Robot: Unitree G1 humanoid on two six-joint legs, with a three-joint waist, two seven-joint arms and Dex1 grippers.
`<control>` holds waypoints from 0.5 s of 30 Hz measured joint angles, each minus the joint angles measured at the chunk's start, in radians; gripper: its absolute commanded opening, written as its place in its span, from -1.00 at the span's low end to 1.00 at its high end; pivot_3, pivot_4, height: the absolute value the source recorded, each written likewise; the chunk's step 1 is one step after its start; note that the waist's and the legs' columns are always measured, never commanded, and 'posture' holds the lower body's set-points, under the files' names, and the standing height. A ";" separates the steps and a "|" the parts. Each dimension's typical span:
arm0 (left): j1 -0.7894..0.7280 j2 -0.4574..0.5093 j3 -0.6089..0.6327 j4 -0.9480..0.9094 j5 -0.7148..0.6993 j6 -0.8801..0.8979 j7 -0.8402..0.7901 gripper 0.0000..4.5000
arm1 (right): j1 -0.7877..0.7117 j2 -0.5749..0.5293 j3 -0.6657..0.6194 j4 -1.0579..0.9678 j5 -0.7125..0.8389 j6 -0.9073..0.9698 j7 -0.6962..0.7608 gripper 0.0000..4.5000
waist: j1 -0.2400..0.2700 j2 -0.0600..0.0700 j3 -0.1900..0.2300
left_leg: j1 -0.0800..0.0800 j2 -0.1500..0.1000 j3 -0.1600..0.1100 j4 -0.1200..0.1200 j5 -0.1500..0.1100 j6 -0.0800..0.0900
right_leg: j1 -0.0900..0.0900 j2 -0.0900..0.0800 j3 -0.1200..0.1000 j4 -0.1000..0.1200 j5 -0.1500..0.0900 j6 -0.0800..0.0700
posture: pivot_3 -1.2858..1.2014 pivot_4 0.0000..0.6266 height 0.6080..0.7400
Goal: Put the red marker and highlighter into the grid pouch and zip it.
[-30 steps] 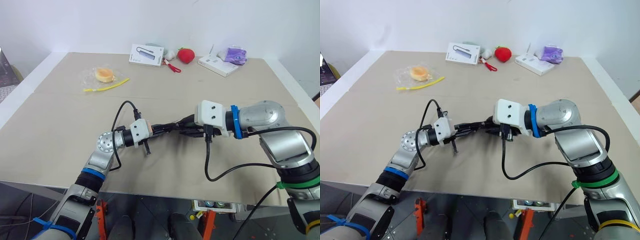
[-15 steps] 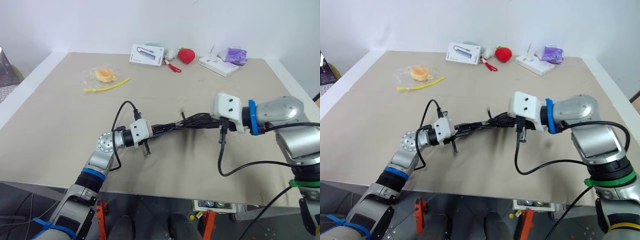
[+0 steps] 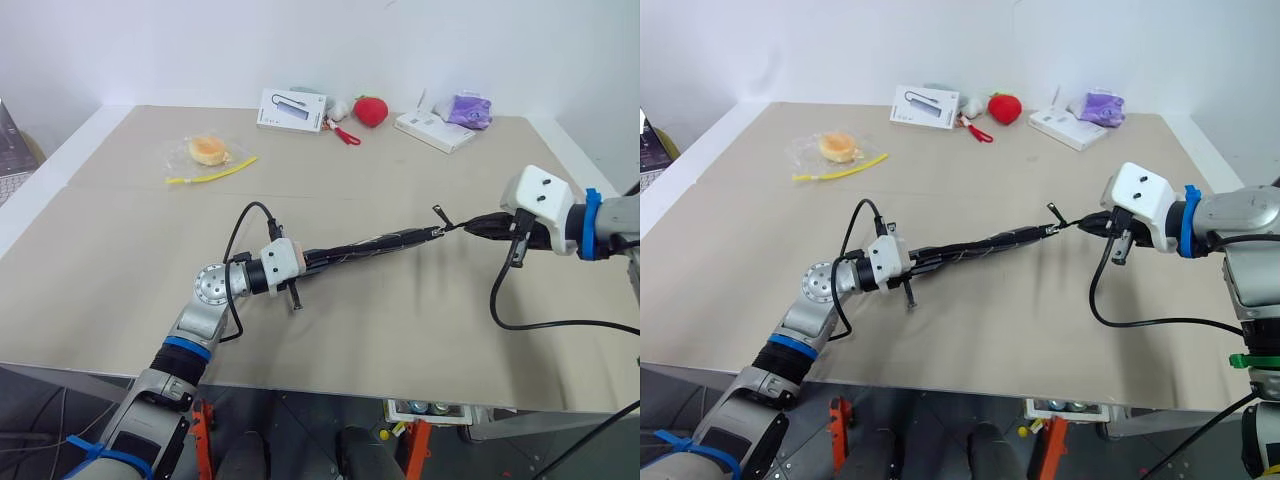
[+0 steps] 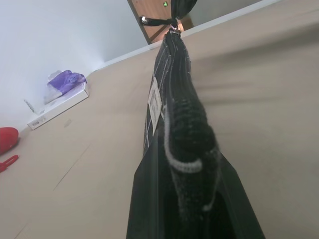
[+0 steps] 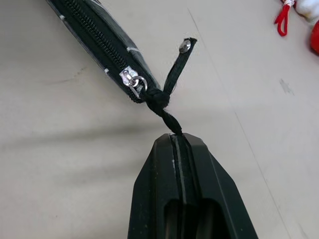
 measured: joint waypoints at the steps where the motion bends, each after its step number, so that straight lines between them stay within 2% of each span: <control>1: 0.000 0.000 0.000 0.000 0.000 0.000 -0.001 -1.00 | 0.006 0.000 -0.004 -0.008 0.010 0.011 0.001 -0.98 | 0.000 0.000 0.000 | 0.000 0.000 0.000 0.000 0.000 0.000 | 0.000 0.000 0.000 0.000 0.000 0.000 | 0.03 -0.52 0.90; 5: 0.000 0.002 0.000 0.000 -0.009 0.017 -0.027 -1.00 | 0.011 0.034 -0.047 -0.066 0.100 0.101 -0.003 -0.98 | 0.000 0.000 0.000 | 0.000 0.000 0.000 0.000 0.000 0.000 | 0.000 0.000 0.000 0.000 0.000 0.000 | 0.03 -0.52 0.90; 6: 0.000 0.005 -0.002 -0.004 -0.017 0.034 -0.040 -1.00 | 0.010 0.042 -0.057 -0.078 0.120 0.121 -0.006 -0.70 | 0.000 0.000 0.000 | 0.000 0.000 0.000 0.000 0.000 0.000 | 0.000 0.000 0.000 0.000 0.000 0.000 | 0.03 -0.52 0.90; 7: 0.002 0.012 -0.005 -0.016 -0.029 0.063 -0.063 -0.86 | 0.010 0.051 -0.070 -0.088 0.142 0.143 -0.009 -0.55 | 0.000 0.000 0.000 | 0.000 0.000 0.000 0.000 0.000 0.000 | 0.000 0.000 0.000 0.000 0.000 0.000 | 0.03 -0.52 0.90; 10: 0.032 0.043 -0.011 -0.096 -0.110 0.225 -0.153 -0.36 | 0.016 0.065 -0.117 -0.092 0.194 0.197 -0.029 0.09 | 0.000 0.000 0.000 | -0.001 0.000 0.000 0.000 0.000 0.000 | 0.000 0.000 0.000 0.000 0.000 0.000 | 0.03 -0.52 0.90; 14: 0.063 0.094 -0.028 -0.205 -0.187 0.433 -0.237 0.52 | 0.038 0.075 -0.155 -0.079 0.214 0.217 -0.062 0.97 | 0.000 0.000 0.000 | 0.000 0.000 0.000 0.000 0.000 0.000 | 0.000 0.000 0.000 0.000 -0.002 0.003 | 0.03 -0.52 0.90; 15: 0.079 0.111 -0.029 -0.254 -0.226 0.520 -0.254 0.67 | 0.046 0.086 -0.161 -0.061 0.214 0.217 -0.079 1.00 | 0.000 0.000 0.000 | 0.000 0.000 0.000 0.000 0.000 0.000 | 0.000 0.000 0.000 0.000 -0.002 0.003 | 0.03 -0.52 0.90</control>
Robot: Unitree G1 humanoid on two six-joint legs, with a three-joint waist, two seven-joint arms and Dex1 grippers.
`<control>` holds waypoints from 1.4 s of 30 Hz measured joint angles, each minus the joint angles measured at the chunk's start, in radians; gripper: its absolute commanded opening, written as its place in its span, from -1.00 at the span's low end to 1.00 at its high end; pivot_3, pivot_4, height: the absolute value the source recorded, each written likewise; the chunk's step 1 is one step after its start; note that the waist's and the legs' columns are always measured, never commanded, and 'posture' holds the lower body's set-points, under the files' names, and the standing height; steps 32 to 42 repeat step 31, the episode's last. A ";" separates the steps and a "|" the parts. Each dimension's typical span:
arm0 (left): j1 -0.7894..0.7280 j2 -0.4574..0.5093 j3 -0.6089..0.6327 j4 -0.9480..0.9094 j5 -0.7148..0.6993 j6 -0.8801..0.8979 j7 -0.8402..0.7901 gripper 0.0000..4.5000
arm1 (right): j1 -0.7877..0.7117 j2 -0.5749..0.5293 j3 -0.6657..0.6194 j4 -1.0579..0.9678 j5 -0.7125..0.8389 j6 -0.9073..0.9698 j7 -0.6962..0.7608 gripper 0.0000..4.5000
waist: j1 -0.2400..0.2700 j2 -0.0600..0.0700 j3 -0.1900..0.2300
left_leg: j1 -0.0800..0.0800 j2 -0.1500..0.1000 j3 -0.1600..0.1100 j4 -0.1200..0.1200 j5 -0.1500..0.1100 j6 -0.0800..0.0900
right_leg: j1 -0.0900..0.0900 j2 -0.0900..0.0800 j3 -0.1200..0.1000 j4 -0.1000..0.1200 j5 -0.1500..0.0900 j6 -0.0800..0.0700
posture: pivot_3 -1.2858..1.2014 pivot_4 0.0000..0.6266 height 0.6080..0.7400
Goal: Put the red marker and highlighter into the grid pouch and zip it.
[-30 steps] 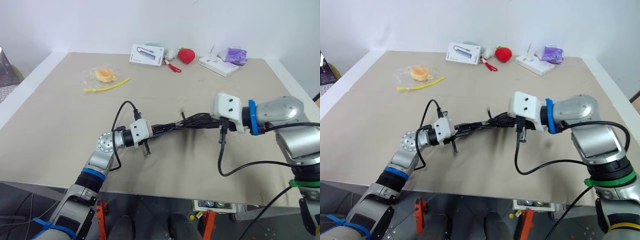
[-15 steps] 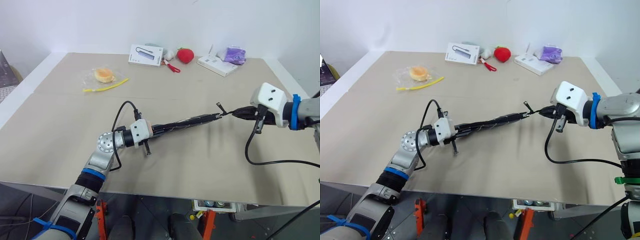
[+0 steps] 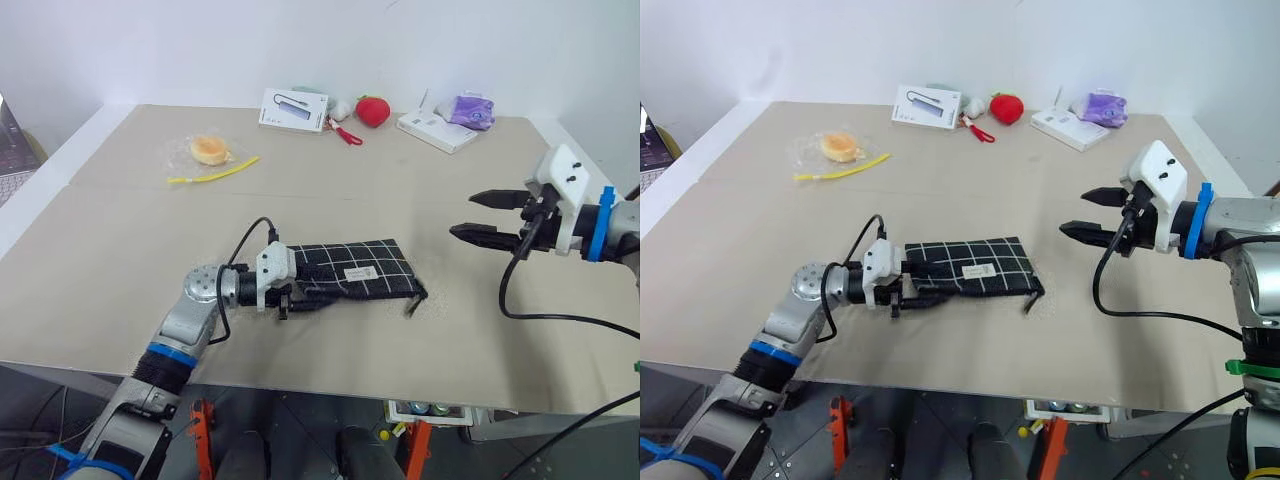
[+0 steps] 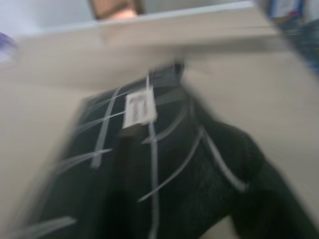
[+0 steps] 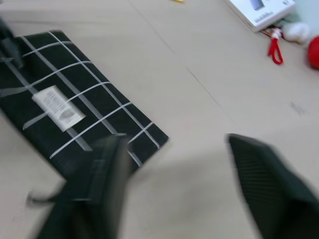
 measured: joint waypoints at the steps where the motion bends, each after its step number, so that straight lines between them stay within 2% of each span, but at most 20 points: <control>1: 0.008 0.010 0.000 -0.033 -0.027 0.057 -0.007 0.93 | 0.009 0.005 -0.002 0.019 -0.002 0.000 -0.015 1.00 | 0.000 0.000 0.000 | 0.000 0.000 0.000 0.000 0.000 0.000 | 0.000 0.000 0.000 0.000 0.000 0.000 | 0.03 -0.52 0.90; 2: 0.018 0.021 0.006 -0.082 -0.072 0.145 -0.007 0.97 | 0.036 0.010 -0.003 0.042 -0.006 0.000 -0.035 1.00 | 0.000 0.000 0.000 | 0.000 0.000 0.000 0.000 0.000 0.000 | 0.000 0.000 0.000 0.000 0.000 0.001 | 0.03 -0.52 0.90; 5: 0.022 0.025 0.038 -0.124 -0.123 0.231 0.012 0.97 | 0.070 0.019 -0.003 0.051 -0.007 0.004 -0.050 1.00 | 0.000 0.000 0.000 | 0.000 0.000 0.000 0.000 0.000 0.000 | 0.000 0.000 0.000 0.000 -0.001 0.001 | 0.03 -0.52 0.90; 9: 0.022 0.028 0.152 -0.145 -0.214 0.360 0.123 0.97 | 0.111 0.020 -0.014 0.049 -0.008 0.007 -0.078 1.00 | -0.001 0.000 0.000 | 0.001 0.001 0.000 0.000 0.000 0.000 | 0.000 0.001 0.000 0.000 -0.001 0.001 | 0.03 -0.52 0.90; 10: 0.023 0.053 0.231 -0.144 -0.235 0.400 0.186 0.97 | 0.129 0.020 -0.015 0.057 -0.012 0.007 -0.091 1.00 | -0.004 -0.001 0.001 | 0.001 0.002 0.000 0.000 0.000 0.000 | 0.000 0.002 0.000 0.000 0.000 0.001 | 0.03 -0.52 0.90; 13: 0.044 0.129 0.355 -0.138 -0.239 0.439 0.290 0.97 | 0.153 0.020 -0.015 0.070 -0.023 0.005 -0.107 1.00 | -0.009 0.000 0.000 | 0.002 0.002 0.000 0.000 0.000 0.000 | 0.000 0.002 0.000 0.001 -0.001 0.001 | 0.03 -0.52 0.90; 17: 0.174 0.246 0.451 -0.139 -0.213 0.468 0.347 0.97 | 0.164 0.020 -0.010 0.123 -0.039 -0.009 -0.101 1.00 | -0.013 -0.001 0.001 | 0.001 0.001 0.001 0.000 0.000 0.000 | 0.000 0.001 0.000 0.000 -0.001 0.000 | 0.03 -0.52 0.90; 20: 0.245 0.300 0.502 -0.161 -0.217 0.496 0.350 0.97 | 0.149 0.027 -0.007 0.199 -0.053 -0.026 -0.102 1.00 | -0.008 -0.004 0.003 | 0.001 0.001 0.001 0.000 0.000 0.000 | 0.000 0.000 0.000 0.000 -0.001 0.000 | 0.03 -0.52 0.90; 26: 0.310 0.376 0.550 -0.215 -0.225 0.504 0.334 0.97 | 0.112 0.033 -0.005 0.334 -0.080 -0.086 -0.098 1.00 | -0.002 -0.005 0.003 | 0.001 0.001 0.001 0.000 0.001 -0.001 | 0.000 0.000 -0.001 0.000 -0.001 0.000 | 0.03 -0.52 0.90; 42: 0.298 0.388 0.538 -0.217 -0.221 0.504 0.317 0.97 | 0.134 0.034 -0.019 0.340 -0.077 -0.094 -0.092 1.00 | -0.002 -0.005 0.003 | 0.001 0.002 0.001 -0.001 0.001 -0.001 | 0.000 0.000 -0.001 0.000 -0.001 -0.001 | 0.03 -0.52 0.90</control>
